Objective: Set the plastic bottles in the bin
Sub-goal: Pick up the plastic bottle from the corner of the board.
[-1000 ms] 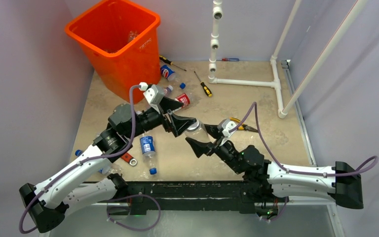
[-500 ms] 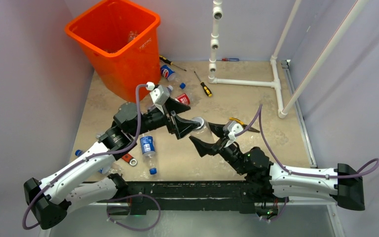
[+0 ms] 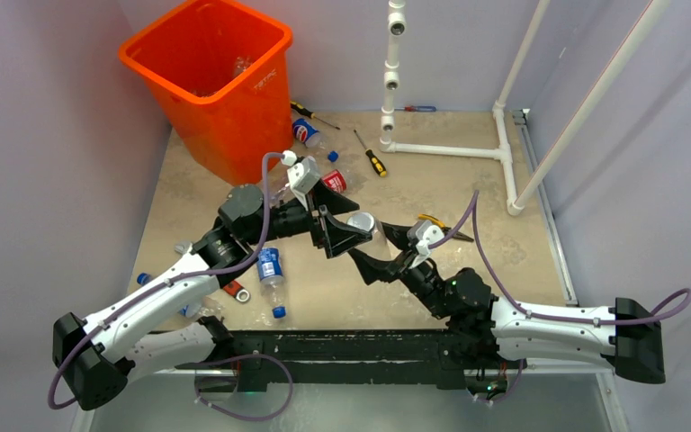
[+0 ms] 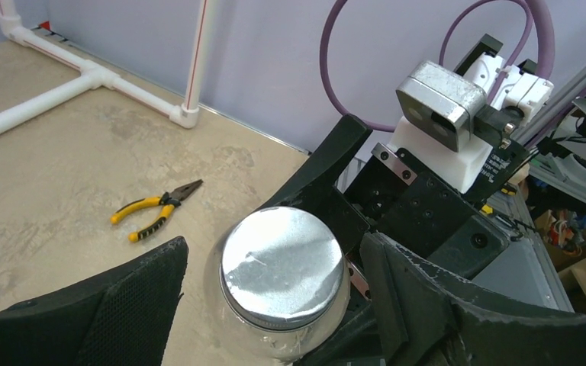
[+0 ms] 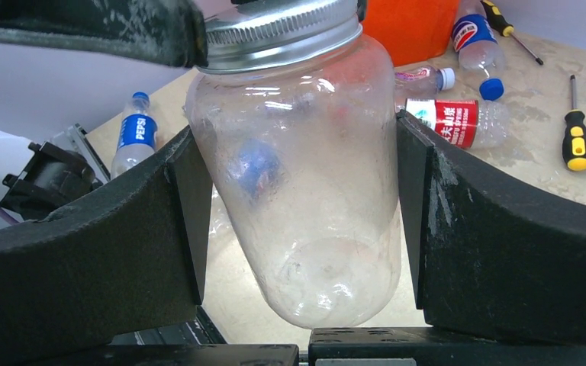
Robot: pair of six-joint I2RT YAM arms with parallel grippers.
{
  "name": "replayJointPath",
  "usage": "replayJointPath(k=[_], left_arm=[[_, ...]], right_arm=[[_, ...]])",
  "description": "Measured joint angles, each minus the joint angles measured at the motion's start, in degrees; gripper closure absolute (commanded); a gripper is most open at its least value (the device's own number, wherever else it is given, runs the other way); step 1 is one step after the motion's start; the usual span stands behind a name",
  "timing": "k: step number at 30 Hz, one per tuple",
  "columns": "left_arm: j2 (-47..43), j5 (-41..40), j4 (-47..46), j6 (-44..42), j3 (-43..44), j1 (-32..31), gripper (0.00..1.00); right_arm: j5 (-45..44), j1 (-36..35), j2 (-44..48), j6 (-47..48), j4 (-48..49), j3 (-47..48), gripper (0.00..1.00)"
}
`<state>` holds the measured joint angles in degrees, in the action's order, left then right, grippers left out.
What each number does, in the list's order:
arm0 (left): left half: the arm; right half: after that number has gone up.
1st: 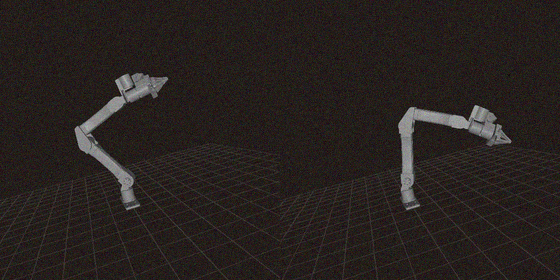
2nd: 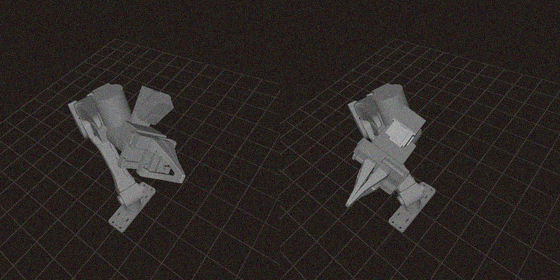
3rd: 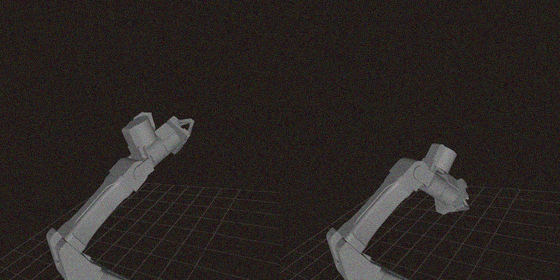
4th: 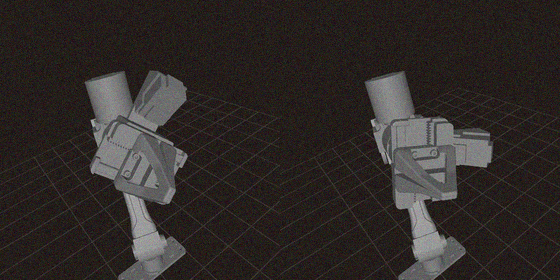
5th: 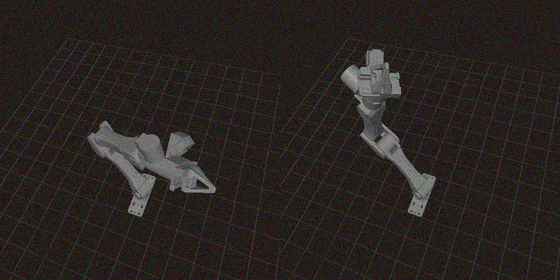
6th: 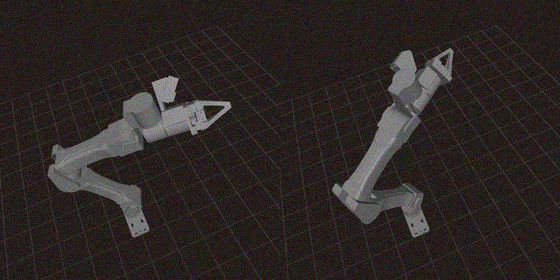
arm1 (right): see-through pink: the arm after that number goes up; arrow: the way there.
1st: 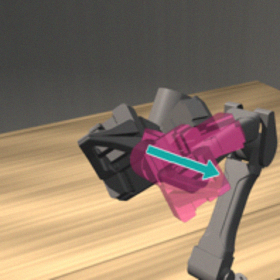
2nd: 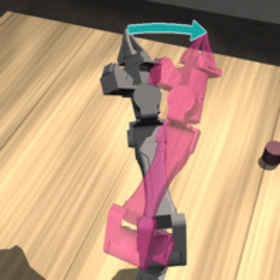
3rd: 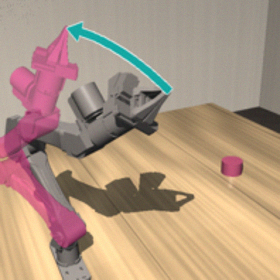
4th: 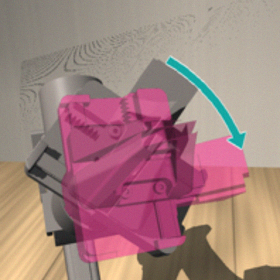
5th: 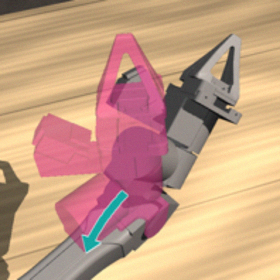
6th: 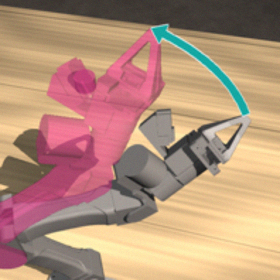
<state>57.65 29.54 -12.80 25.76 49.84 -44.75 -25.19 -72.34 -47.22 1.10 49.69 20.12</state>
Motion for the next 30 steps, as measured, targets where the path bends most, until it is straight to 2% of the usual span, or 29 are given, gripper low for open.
replayJointPath(k=[2,8,15,19,21,27,28,30], left_arm=[[0.26,0.72,-0.02,0.22,-0.09,0.00,0.16],[0.37,1.66,-0.02,0.22,-0.17,0.00,0.29],[1.42,1.81,-0.09,0.22,-0.20,0.00,0.31],[2.29,1.70,-0.07,0.20,-0.20,0.07,0.46],[2.38,1.55,-0.59,0.09,-0.20,0.20,0.57],[2.60,1.79,-0.96,0.02,-0.20,0.26,1.00],[2.64,1.79,-0.94,0.02,-0.20,0.26,1.00],[2.69,1.77,-0.85,0.02,-0.20,0.26,1.00]], right_arm=[[-0.61,0.00,0.00,-0.02,0.04,0.00,1.00],[-1.40,0.00,0.00,-0.07,0.07,-0.02,1.00],[-2.32,0.00,-0.42,-0.24,0.07,0.00,1.00],[-2.36,0.00,-0.66,-0.35,0.00,0.00,1.00],[-2.71,0.00,-0.66,-0.63,-0.50,0.00,1.00],[-3.15,-0.02,-0.68,-0.85,-0.79,0.00,1.00],[-3.21,-0.02,-0.63,-1.14,-0.90,0.00,0.99],[-3.34,-0.04,-0.52,-1.60,-1.27,0.00,0.74]])
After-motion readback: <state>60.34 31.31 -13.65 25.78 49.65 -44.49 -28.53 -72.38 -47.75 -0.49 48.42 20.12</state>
